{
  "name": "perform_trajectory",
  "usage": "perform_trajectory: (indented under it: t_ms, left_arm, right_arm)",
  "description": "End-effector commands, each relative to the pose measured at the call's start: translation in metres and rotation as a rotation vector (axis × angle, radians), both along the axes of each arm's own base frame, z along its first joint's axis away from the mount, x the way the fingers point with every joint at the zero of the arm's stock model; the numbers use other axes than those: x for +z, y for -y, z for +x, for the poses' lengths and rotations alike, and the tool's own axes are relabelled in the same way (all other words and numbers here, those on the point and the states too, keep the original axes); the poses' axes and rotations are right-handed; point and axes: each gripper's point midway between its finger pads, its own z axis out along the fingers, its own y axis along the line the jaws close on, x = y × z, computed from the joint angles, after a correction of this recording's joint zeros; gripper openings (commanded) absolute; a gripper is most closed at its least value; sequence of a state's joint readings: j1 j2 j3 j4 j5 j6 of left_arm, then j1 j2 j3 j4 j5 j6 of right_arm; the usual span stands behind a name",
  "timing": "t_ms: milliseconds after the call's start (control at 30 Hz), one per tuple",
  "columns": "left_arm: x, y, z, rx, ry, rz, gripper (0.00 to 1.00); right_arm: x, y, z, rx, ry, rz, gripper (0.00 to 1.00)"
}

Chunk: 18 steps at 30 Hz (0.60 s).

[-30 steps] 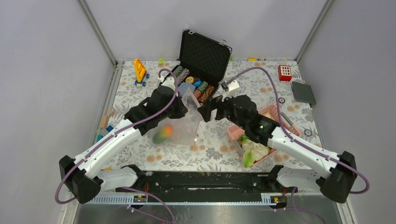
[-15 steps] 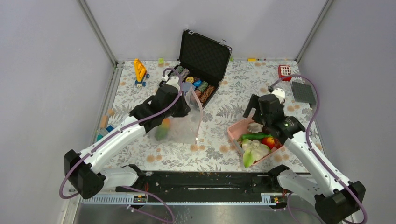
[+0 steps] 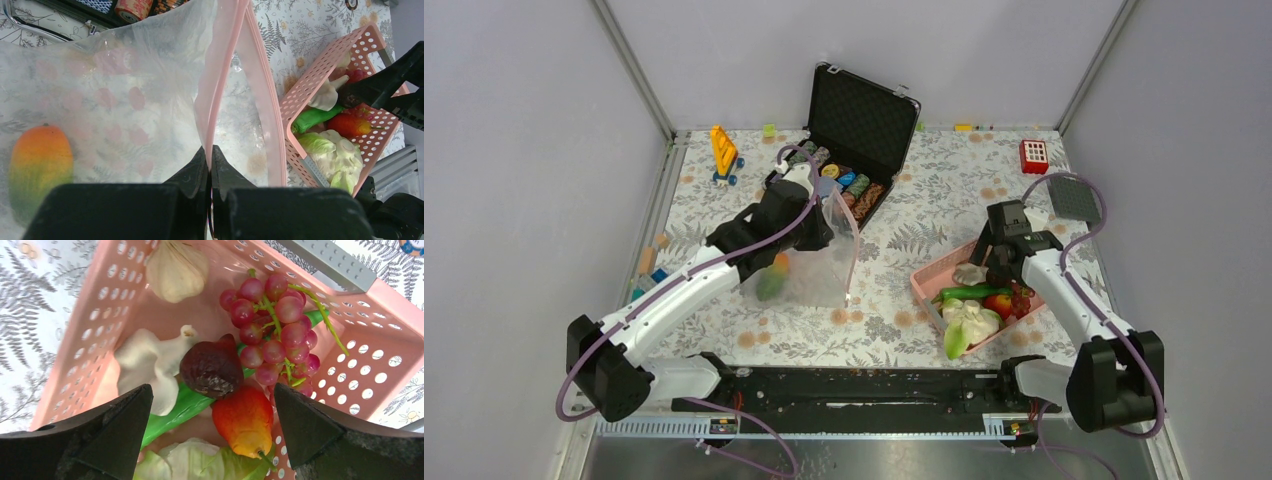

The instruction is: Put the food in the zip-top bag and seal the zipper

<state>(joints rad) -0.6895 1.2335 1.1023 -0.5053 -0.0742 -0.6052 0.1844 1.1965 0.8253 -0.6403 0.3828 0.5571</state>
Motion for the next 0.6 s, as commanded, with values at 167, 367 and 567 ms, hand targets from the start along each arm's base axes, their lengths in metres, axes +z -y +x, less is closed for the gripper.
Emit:
perform_trajectory:
  t_ms: [167, 367, 567]
  left_arm:
    - [0.009, 0.003, 0.008, -0.009, 0.036, -0.025, 0.0]
    - [0.009, 0.002, 0.008, -0.006, 0.035, -0.025, 0.0]
    - [0.006, 0.001, 0.009, -0.002, 0.031, -0.023, 0.0]
  right_arm:
    - [-0.024, -0.002, 0.01, 0.035, -0.023, 0.032, 0.98]
    - [-0.035, -0.009, 0.018, 0.087, -0.047, 0.047, 0.93]
    - [-0.04, -0.012, 0.022, 0.087, -0.062, 0.059, 0.89]
